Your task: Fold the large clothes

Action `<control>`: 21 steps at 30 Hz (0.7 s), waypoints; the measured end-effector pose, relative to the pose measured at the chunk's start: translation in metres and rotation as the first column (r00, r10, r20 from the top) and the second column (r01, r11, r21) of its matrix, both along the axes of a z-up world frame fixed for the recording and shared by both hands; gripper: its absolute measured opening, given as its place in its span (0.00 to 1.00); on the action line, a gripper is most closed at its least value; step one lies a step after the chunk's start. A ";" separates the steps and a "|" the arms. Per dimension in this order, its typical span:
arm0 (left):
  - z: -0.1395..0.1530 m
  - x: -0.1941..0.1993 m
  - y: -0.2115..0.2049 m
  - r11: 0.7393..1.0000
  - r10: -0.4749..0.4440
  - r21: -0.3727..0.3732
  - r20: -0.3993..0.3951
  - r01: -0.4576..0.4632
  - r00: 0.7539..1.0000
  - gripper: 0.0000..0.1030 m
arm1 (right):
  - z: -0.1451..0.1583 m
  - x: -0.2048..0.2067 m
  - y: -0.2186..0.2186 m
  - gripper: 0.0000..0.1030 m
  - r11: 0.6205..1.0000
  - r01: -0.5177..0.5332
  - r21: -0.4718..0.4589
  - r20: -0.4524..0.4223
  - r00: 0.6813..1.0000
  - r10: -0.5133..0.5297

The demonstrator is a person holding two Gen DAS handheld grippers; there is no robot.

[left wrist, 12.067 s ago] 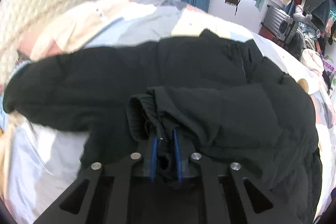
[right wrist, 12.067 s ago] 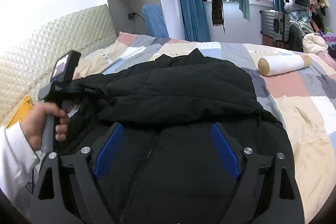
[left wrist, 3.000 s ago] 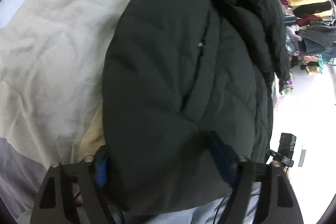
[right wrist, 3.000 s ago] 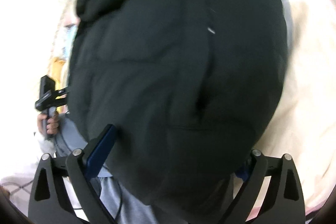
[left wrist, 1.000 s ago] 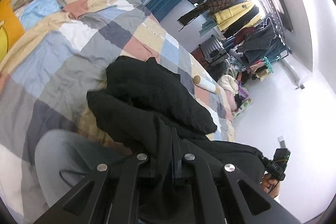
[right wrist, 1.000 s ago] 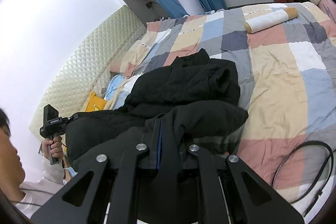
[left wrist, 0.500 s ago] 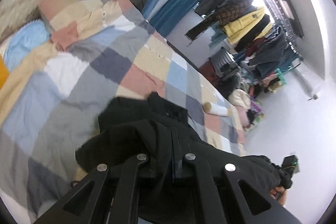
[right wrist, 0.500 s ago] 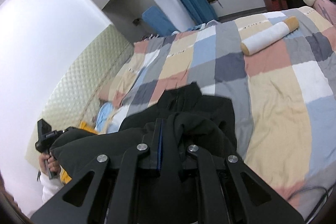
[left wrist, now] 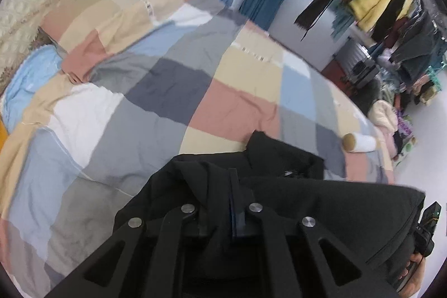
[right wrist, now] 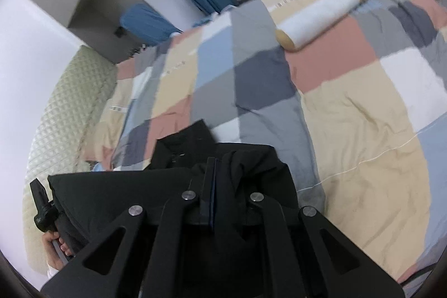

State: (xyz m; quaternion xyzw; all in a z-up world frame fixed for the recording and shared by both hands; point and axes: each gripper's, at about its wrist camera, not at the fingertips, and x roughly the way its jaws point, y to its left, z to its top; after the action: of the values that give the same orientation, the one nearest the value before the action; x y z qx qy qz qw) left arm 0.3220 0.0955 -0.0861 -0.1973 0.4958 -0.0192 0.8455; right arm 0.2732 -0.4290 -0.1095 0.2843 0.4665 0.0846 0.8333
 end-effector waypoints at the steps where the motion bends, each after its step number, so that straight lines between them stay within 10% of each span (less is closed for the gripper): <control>1: -0.008 0.007 -0.001 1.000 0.000 -0.002 -0.011 0.000 1.000 0.09 | -0.007 0.004 0.000 0.08 1.000 0.000 0.003 -0.008 1.000 0.000; 12: -0.053 0.048 -0.026 0.999 -0.012 0.052 -0.035 0.014 0.999 0.09 | -0.072 0.044 0.002 0.08 1.000 -0.006 0.020 -0.102 0.995 0.008; 21: -0.044 0.030 0.004 0.989 -0.050 -0.142 -0.068 0.040 0.996 0.14 | -0.065 0.026 -0.005 0.15 0.994 -0.002 0.114 -0.068 0.998 0.009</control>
State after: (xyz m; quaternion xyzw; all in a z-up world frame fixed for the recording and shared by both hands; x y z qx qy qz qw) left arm 0.3525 0.0997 -0.1299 -0.2454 0.5273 -0.0662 0.8107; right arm 0.2990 -0.4342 -0.1745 0.3327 0.4900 0.1035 0.7991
